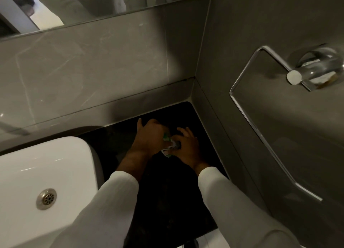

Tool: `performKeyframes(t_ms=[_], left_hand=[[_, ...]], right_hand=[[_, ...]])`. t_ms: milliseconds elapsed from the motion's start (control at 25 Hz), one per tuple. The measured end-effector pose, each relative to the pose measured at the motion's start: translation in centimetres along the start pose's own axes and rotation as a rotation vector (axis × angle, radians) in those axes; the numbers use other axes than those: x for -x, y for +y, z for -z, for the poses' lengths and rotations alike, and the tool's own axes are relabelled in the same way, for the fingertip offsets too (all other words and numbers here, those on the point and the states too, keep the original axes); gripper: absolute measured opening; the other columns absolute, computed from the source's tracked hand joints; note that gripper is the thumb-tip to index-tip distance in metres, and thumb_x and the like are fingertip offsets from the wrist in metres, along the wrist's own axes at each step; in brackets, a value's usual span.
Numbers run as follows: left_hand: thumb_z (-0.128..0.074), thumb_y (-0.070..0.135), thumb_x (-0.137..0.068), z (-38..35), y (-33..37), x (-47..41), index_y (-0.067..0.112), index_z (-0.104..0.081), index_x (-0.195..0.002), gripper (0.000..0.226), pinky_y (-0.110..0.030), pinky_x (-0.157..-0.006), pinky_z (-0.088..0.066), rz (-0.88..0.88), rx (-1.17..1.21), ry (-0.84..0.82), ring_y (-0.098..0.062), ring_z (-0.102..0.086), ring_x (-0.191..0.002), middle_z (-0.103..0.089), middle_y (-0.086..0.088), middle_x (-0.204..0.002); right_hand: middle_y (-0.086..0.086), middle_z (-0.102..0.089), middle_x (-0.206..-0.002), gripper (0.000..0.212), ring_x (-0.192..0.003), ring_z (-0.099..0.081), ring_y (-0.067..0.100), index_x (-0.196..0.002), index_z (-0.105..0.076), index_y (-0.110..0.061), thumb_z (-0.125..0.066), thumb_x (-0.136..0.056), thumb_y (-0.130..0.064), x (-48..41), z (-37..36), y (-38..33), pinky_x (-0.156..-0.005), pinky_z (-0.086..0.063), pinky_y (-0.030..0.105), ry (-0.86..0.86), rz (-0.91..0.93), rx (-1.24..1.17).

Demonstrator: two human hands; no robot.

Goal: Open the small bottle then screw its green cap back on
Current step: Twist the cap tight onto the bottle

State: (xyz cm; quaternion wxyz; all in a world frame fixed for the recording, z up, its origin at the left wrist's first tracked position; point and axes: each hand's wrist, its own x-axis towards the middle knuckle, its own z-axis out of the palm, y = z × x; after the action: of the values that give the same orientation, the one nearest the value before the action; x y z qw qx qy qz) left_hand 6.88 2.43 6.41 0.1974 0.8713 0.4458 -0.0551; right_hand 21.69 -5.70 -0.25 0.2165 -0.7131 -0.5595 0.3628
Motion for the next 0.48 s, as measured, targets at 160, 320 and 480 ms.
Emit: performKeyframes(t_ms=[160, 320, 480], left_hand=[[-0.067, 0.05, -0.074, -0.2, 1.6, -0.1, 0.038, -0.074, -0.096, 0.026, -0.066, -0.109, -0.003, -0.109, -0.049, 0.0, -0.018, -0.047, -0.122, -0.067, 0.009, -0.11], [-0.064, 0.067, -0.068, 0.0, 0.4, 0.6, 0.036, -0.07, -0.093, 0.041, -0.069, -0.105, -0.018, 0.019, -0.165, 0.086, -0.025, -0.055, -0.108, -0.067, 0.005, -0.097], [-0.067, 0.061, -0.072, 0.3, 0.0, 0.3, 0.032, -0.073, -0.094, 0.037, -0.068, -0.106, -0.007, -0.094, -0.185, 0.059, -0.023, -0.052, -0.112, -0.065, 0.0, -0.095]], right_hand=[[-0.005, -0.036, -0.158, 0.051, -0.153, -0.014, 0.026, -0.118, -0.069, -0.029, -0.082, -0.071, -0.043, 0.0, -0.2, -0.4, -0.119, -0.018, 0.062, -0.014, 0.004, 0.02], [-0.003, -0.039, -0.156, 0.042, -0.152, -0.018, 0.028, -0.108, -0.072, -0.027, -0.084, -0.07, -0.04, 0.1, -0.1, 0.0, -0.119, -0.023, 0.061, 0.016, -0.015, -0.051], [-0.005, -0.042, -0.154, 0.04, -0.152, -0.018, 0.028, -0.104, -0.073, -0.029, -0.085, -0.068, -0.042, -0.1, 0.0, -0.2, -0.118, -0.022, 0.061, -0.009, 0.008, -0.032]])
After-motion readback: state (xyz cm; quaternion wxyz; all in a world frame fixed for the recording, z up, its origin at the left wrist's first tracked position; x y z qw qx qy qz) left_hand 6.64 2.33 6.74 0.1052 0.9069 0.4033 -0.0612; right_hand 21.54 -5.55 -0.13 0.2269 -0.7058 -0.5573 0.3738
